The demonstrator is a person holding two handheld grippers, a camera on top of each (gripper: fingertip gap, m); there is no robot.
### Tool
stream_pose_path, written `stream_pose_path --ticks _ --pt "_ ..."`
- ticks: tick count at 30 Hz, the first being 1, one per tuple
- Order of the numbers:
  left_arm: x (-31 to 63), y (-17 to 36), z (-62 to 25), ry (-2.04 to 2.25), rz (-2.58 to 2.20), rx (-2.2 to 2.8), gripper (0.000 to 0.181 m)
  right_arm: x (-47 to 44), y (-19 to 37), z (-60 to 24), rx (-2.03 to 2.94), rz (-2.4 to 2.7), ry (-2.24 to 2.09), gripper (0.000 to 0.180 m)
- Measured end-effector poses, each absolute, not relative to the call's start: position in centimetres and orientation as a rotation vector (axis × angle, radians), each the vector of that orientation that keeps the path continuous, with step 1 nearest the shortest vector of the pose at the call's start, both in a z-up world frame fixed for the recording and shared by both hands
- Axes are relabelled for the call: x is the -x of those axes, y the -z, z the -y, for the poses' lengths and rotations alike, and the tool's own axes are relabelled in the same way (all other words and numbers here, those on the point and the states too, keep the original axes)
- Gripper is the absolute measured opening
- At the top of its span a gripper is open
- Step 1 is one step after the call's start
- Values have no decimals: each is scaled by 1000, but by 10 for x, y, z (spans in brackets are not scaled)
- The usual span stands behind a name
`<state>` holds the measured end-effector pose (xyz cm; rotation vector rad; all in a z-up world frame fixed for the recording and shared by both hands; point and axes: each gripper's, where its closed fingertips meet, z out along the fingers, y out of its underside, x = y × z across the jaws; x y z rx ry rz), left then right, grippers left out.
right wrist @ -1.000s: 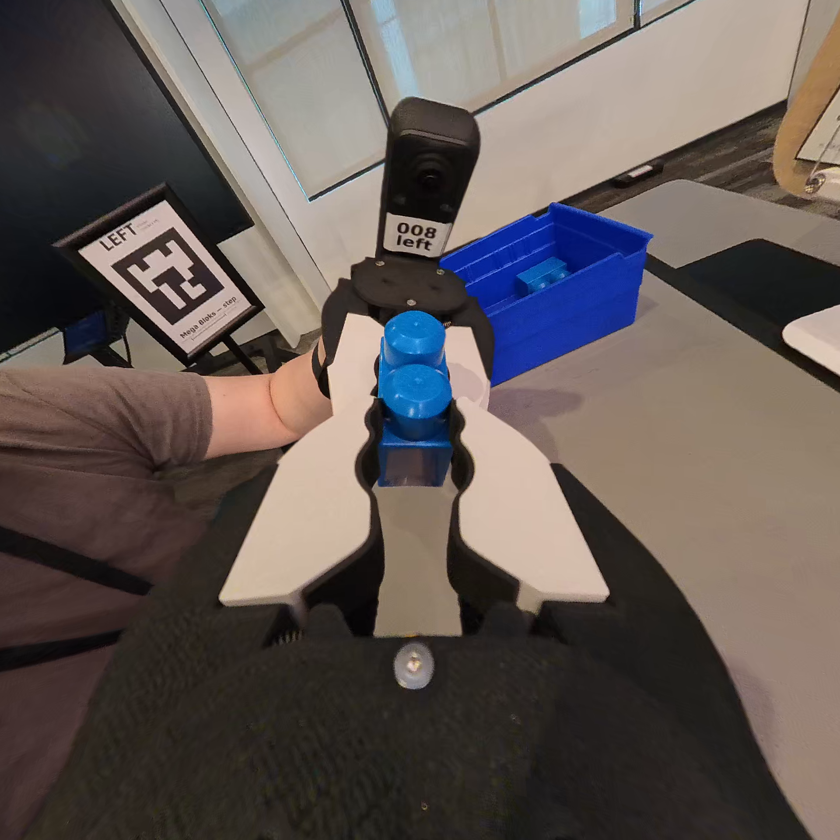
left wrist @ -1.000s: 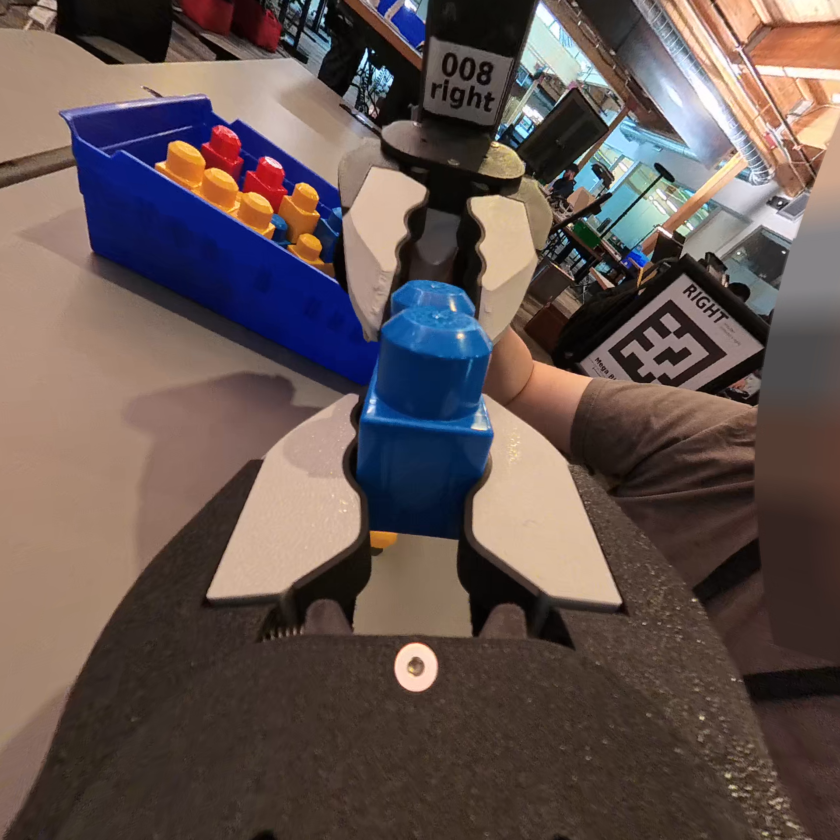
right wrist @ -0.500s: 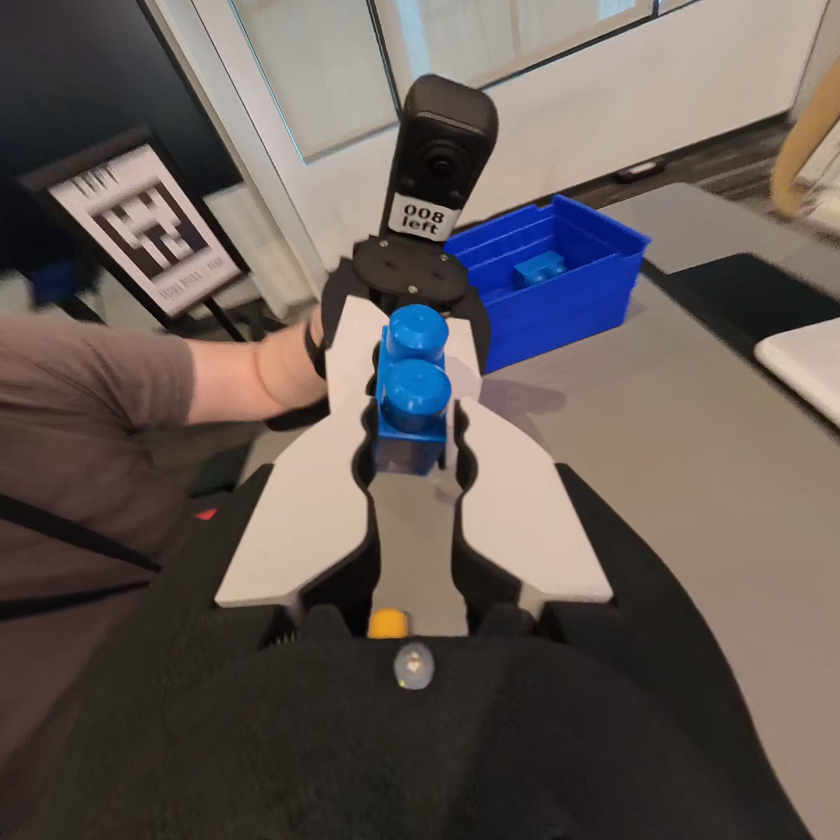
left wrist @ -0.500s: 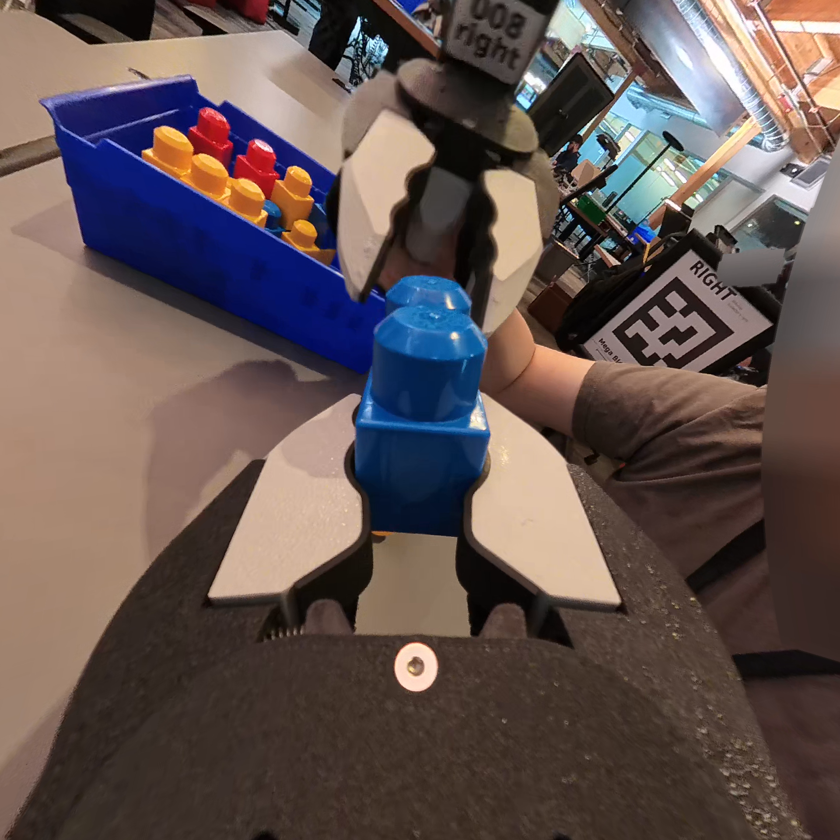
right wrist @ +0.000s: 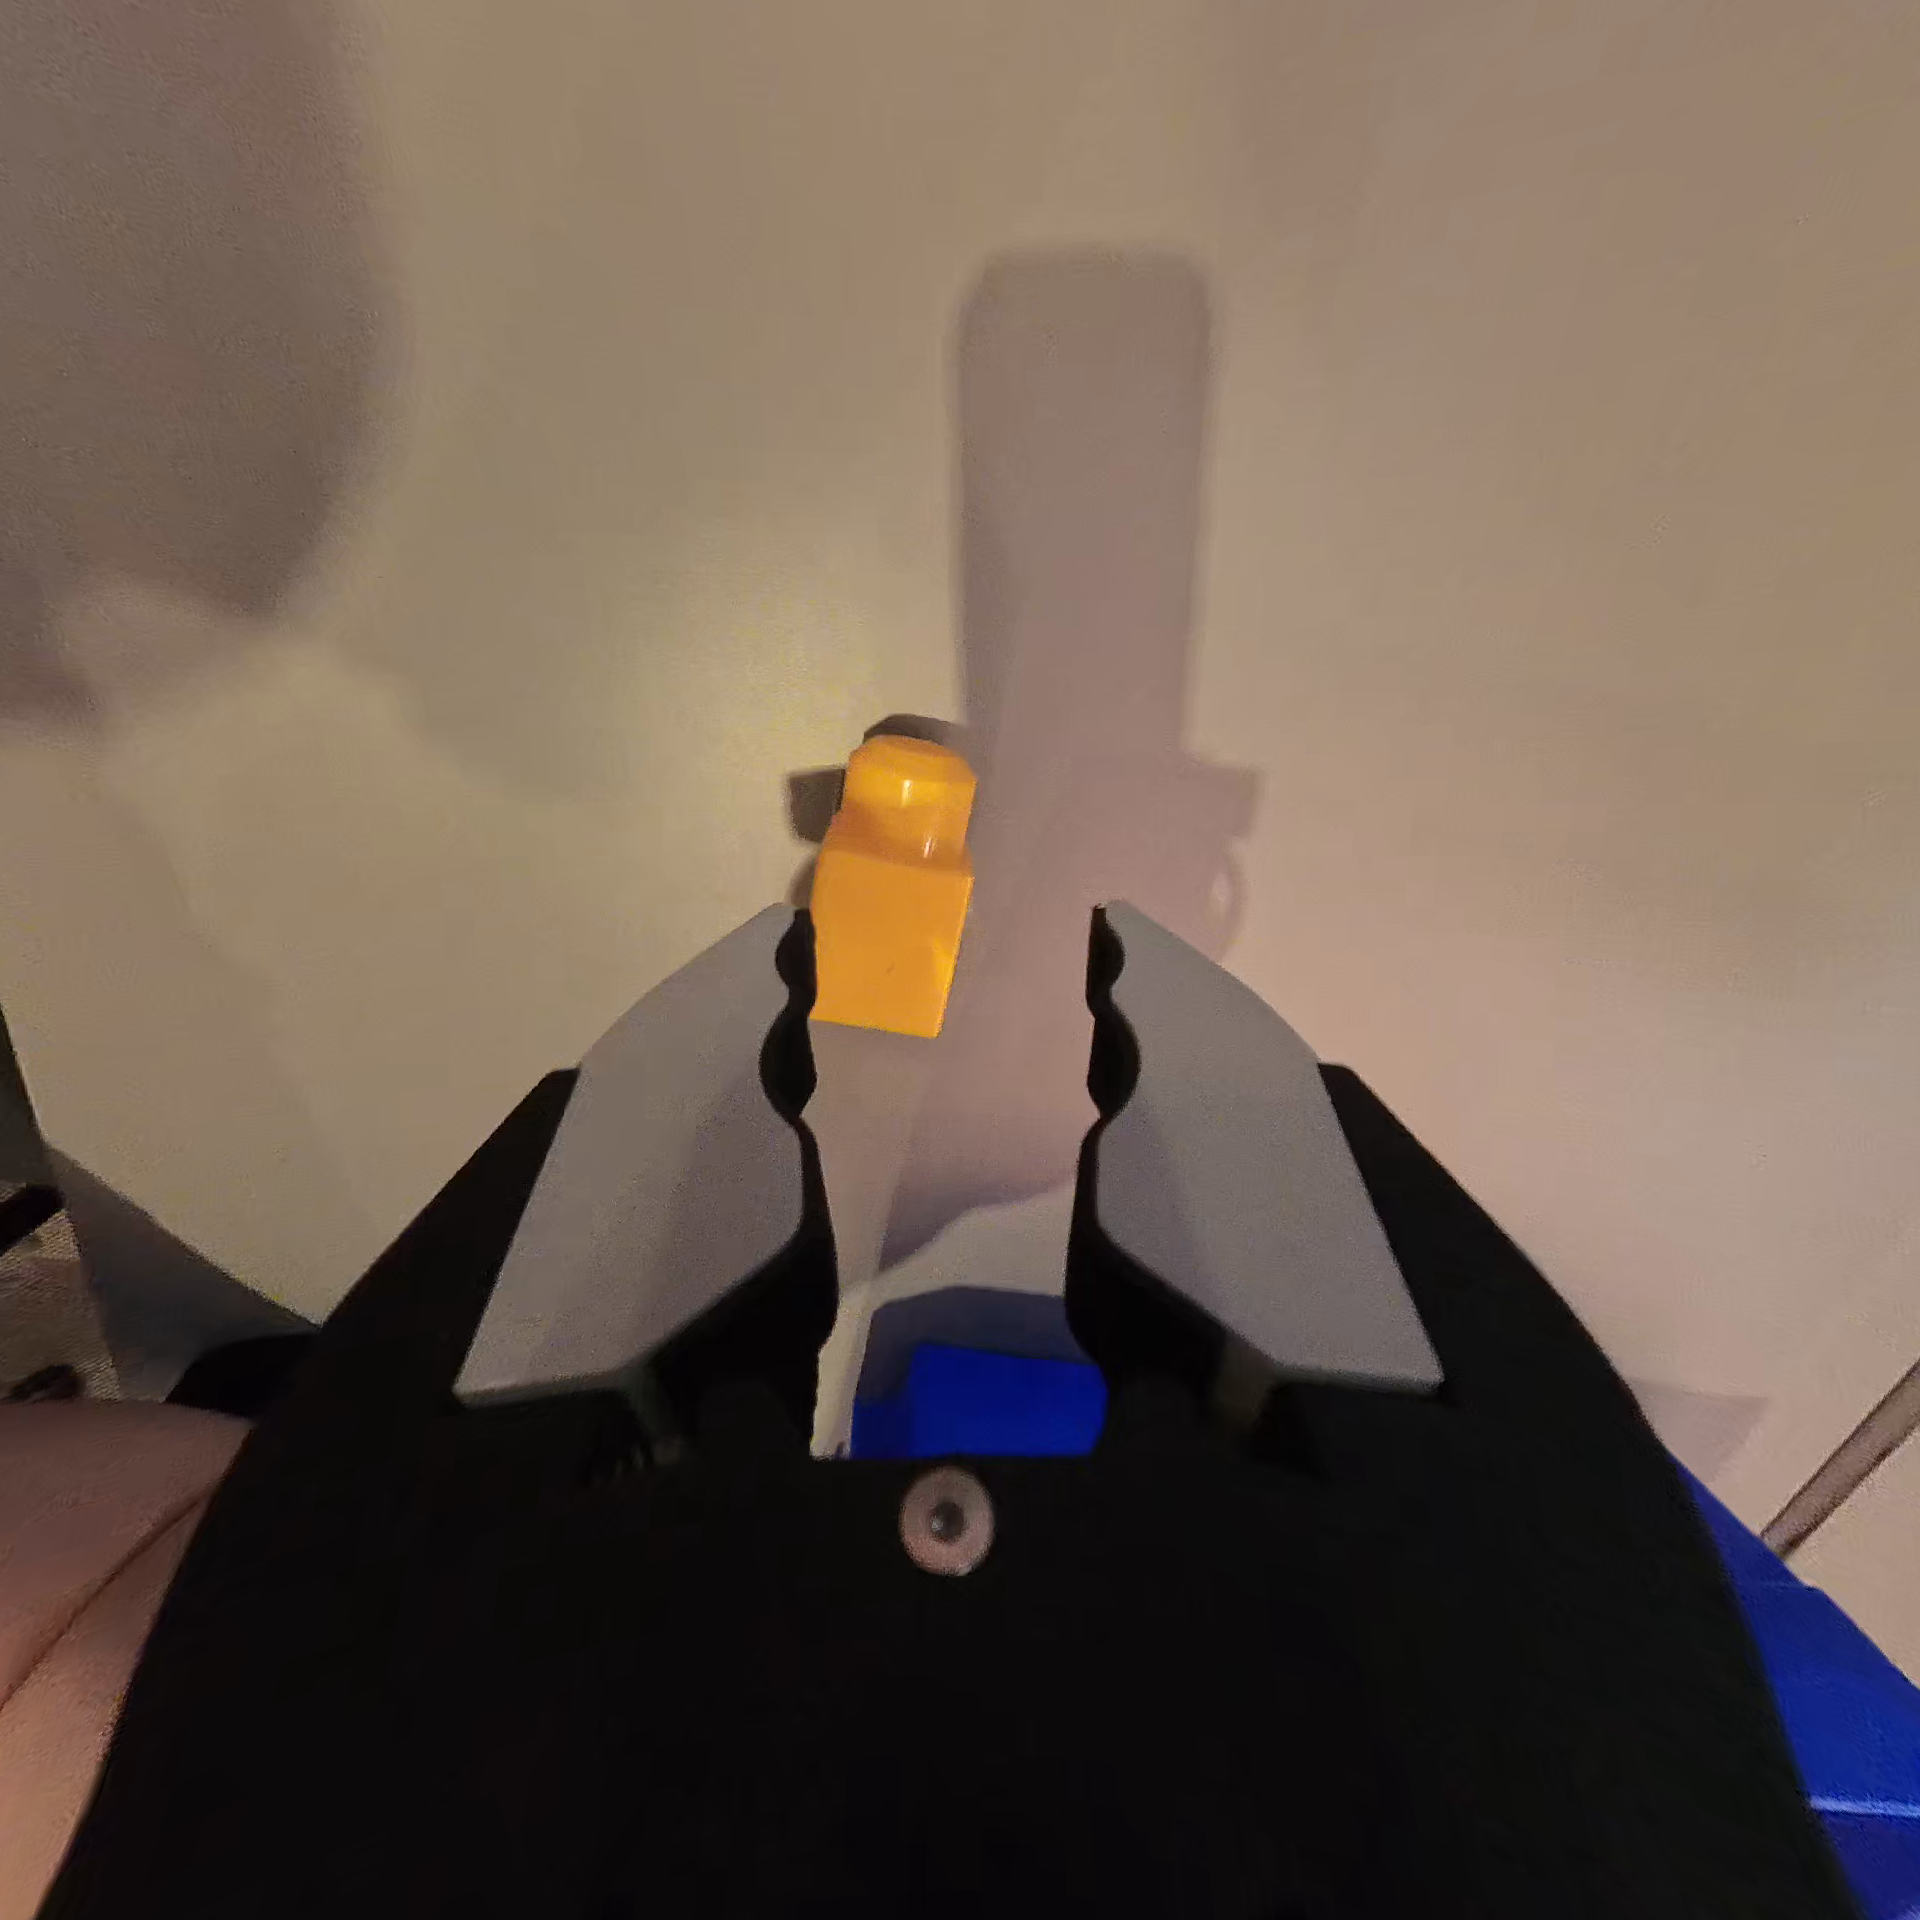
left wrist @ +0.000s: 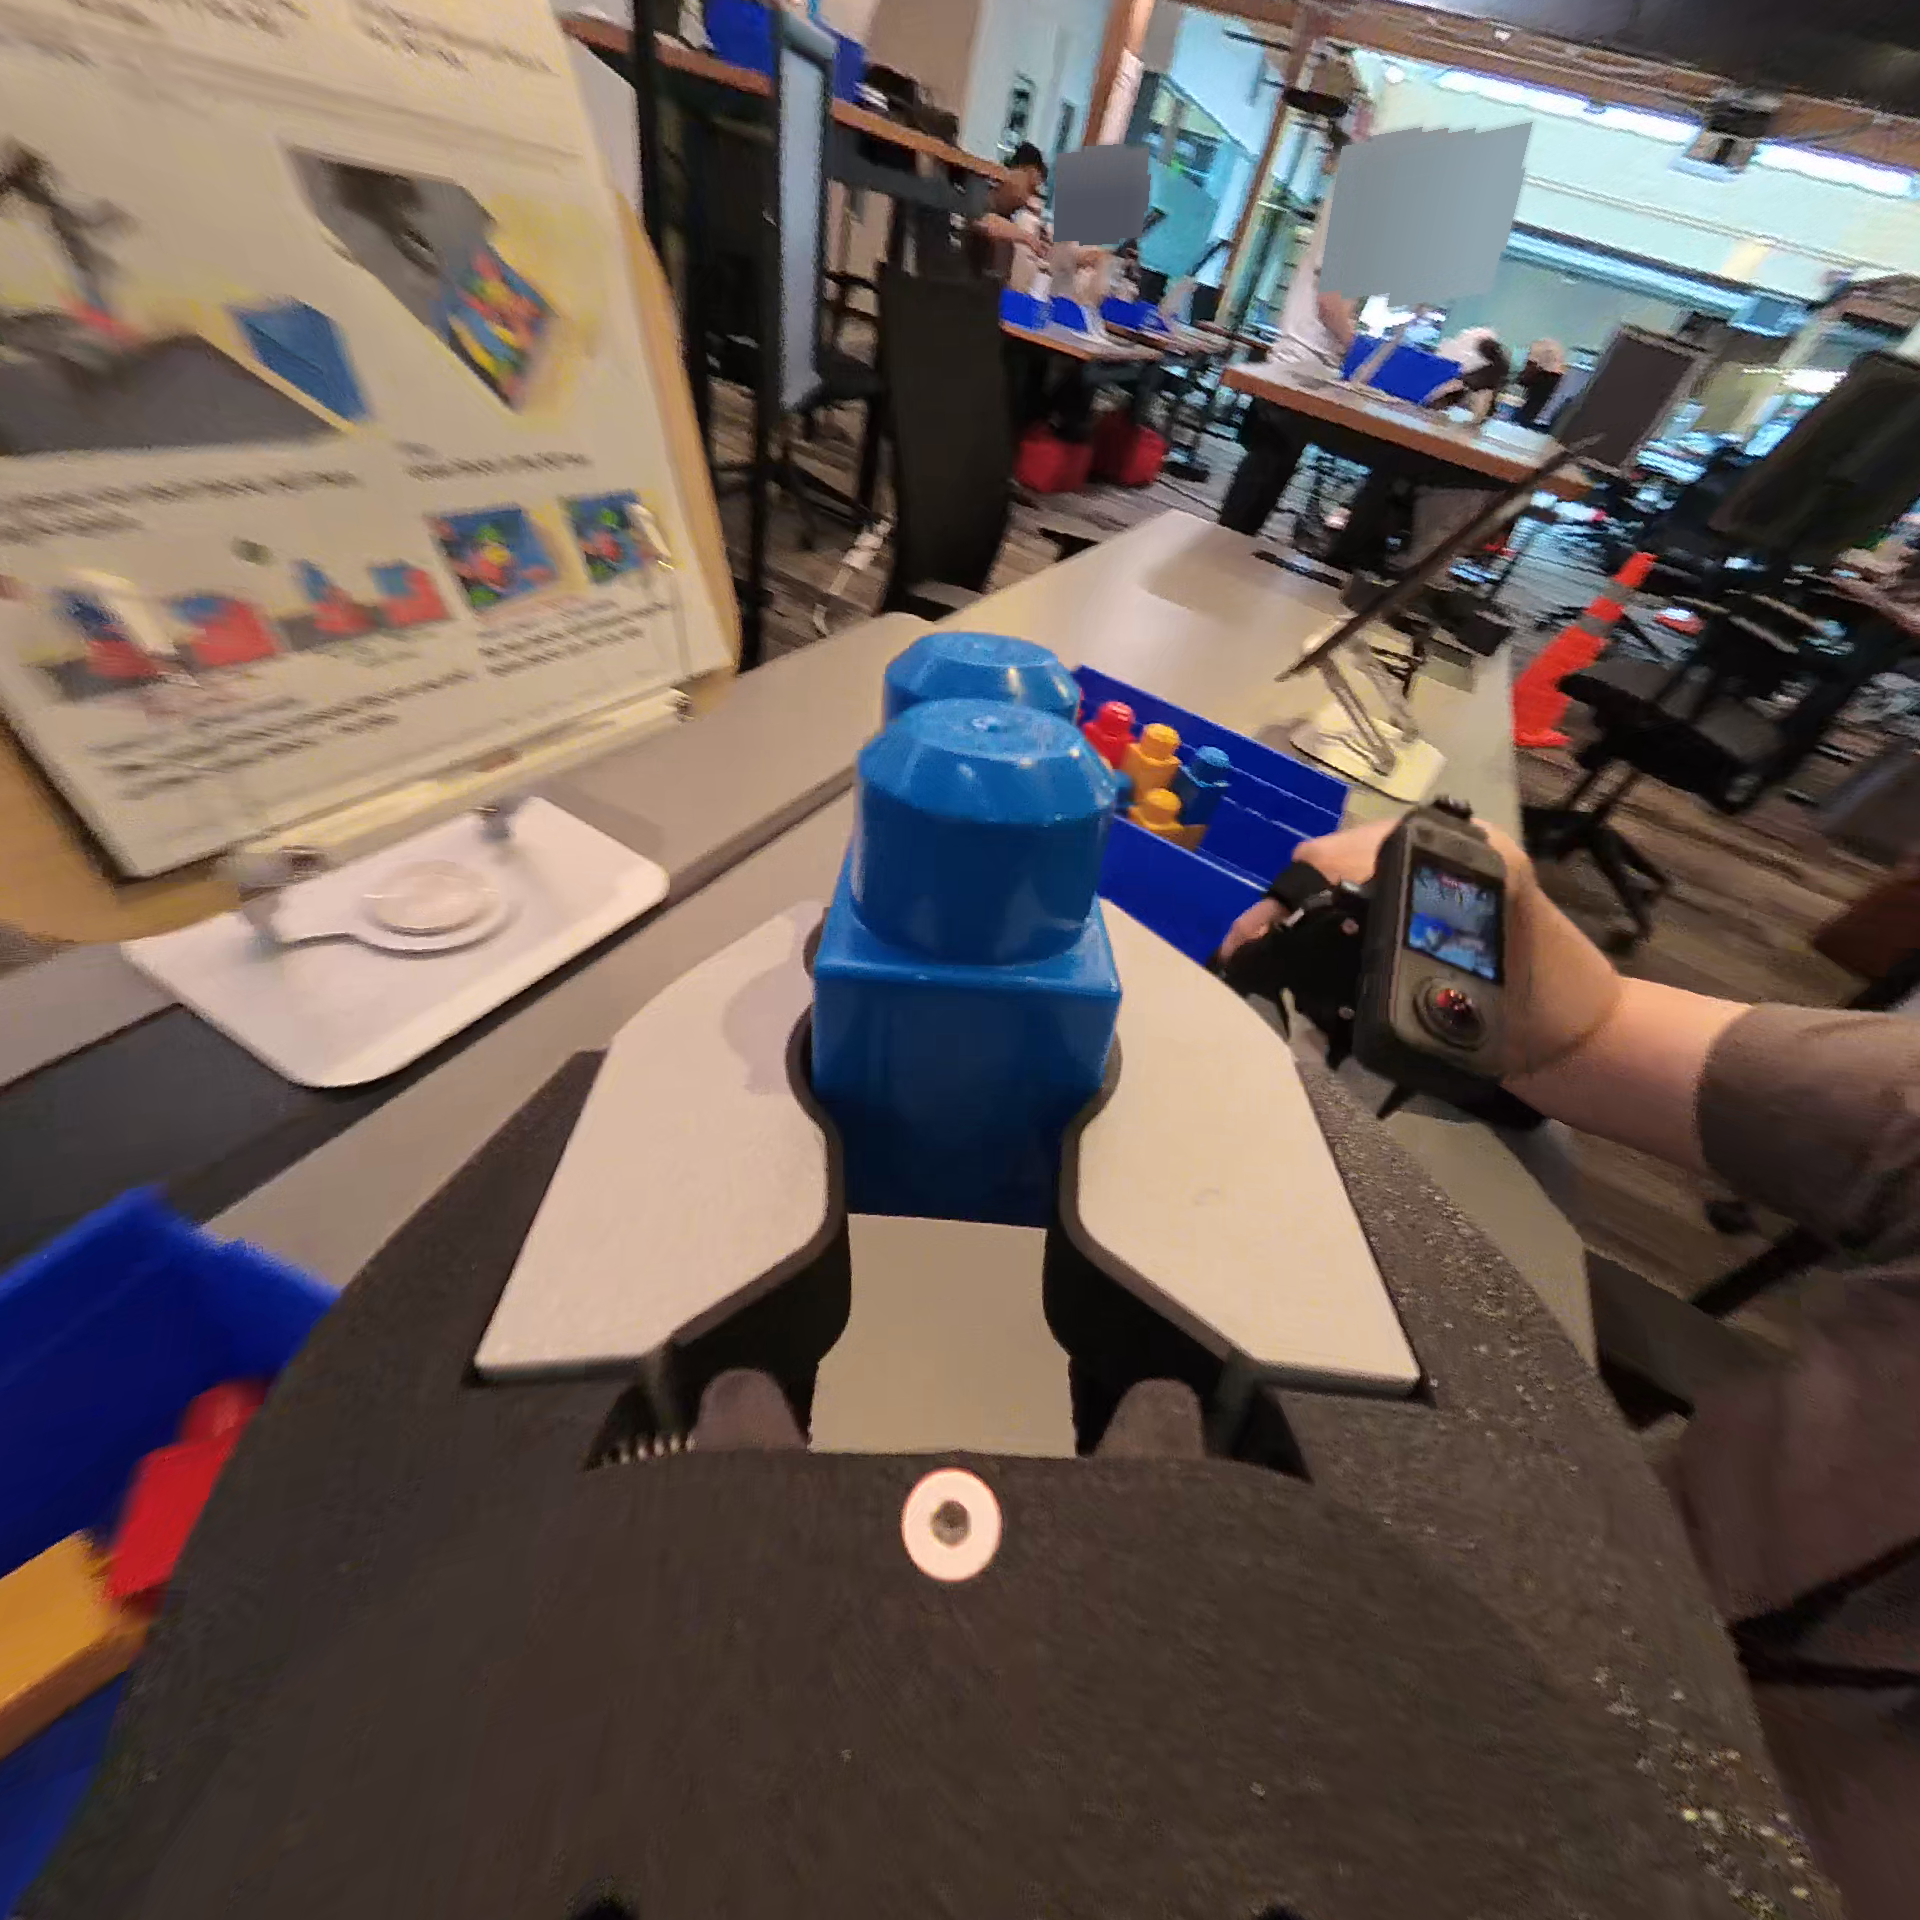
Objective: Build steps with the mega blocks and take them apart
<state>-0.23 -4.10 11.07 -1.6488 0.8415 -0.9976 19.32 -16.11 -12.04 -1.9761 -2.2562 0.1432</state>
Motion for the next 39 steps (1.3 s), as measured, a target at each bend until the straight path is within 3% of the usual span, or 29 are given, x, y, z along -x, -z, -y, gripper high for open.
stream_pose_path --ticks 10,14,17,22,30,33,39 --pt "75 -154 58 914 -694 1534 42 -204 157 169 2127 2365 -17 53" --pt "77 -153 54 913 -686 1542 42 -207 162 167 2155 2381 4 37" --pt "70 -147 51 920 -701 1559 42 -211 157 166 2133 2407 7 37" --pt "25 -130 47 1001 -811 1568 42 -190 92 163 1882 2215 -402 37" --pt "-104 -66 63 1215 -1053 1551 42 -184 -114 117 1276 1129 -1223 37" --pt "-147 -39 86 1365 -1117 1554 41 -198 -132 104 1194 920 -1404 36" --pt "-175 -24 111 1500 -1159 1558 41 -172 -105 93 1275 895 -1406 37"
